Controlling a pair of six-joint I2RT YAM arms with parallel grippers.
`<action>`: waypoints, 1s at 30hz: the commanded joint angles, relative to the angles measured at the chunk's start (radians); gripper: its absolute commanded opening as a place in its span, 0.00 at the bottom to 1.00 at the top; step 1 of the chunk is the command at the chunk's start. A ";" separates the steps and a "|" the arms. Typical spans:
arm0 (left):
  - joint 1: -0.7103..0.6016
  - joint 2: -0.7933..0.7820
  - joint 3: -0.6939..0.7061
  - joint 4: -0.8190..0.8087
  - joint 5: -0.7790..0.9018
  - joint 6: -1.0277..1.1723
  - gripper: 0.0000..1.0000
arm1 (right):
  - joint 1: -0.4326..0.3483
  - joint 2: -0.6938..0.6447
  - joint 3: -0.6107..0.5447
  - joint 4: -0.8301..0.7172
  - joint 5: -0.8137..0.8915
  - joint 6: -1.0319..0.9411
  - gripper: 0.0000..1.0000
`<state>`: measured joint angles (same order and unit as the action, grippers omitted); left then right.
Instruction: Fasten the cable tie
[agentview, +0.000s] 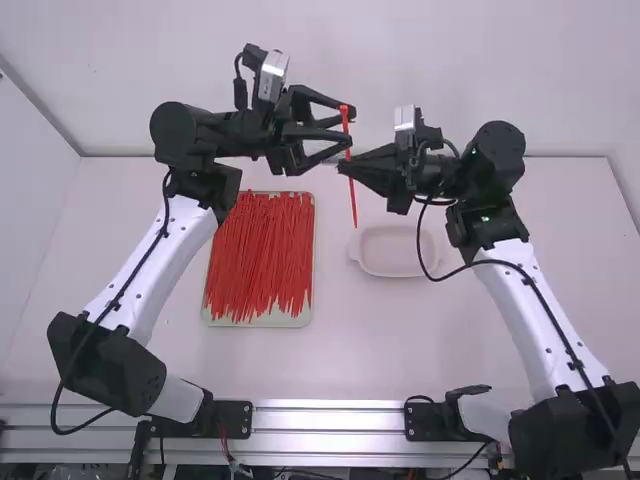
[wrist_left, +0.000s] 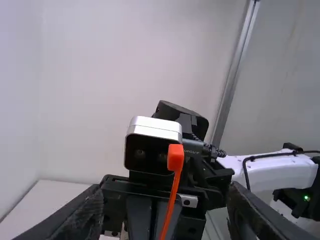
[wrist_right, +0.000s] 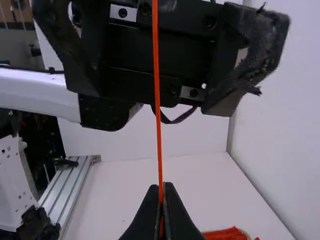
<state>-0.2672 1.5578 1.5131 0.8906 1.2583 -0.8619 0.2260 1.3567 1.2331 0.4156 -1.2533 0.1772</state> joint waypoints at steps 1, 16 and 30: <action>0.005 -0.007 0.032 0.007 -0.015 -0.002 0.54 | -0.003 0.003 0.023 0.003 -0.006 0.010 0.00; 0.014 -0.007 0.032 0.006 -0.038 -0.001 0.37 | -0.005 0.003 0.023 0.000 -0.002 0.006 0.00; 0.104 -0.007 0.032 0.009 0.050 -0.007 0.84 | -0.067 0.003 0.023 0.028 -0.052 0.036 0.00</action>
<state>-0.1696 1.5578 1.5127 0.8928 1.2705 -0.8627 0.1669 1.3567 1.2327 0.4335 -1.2716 0.2028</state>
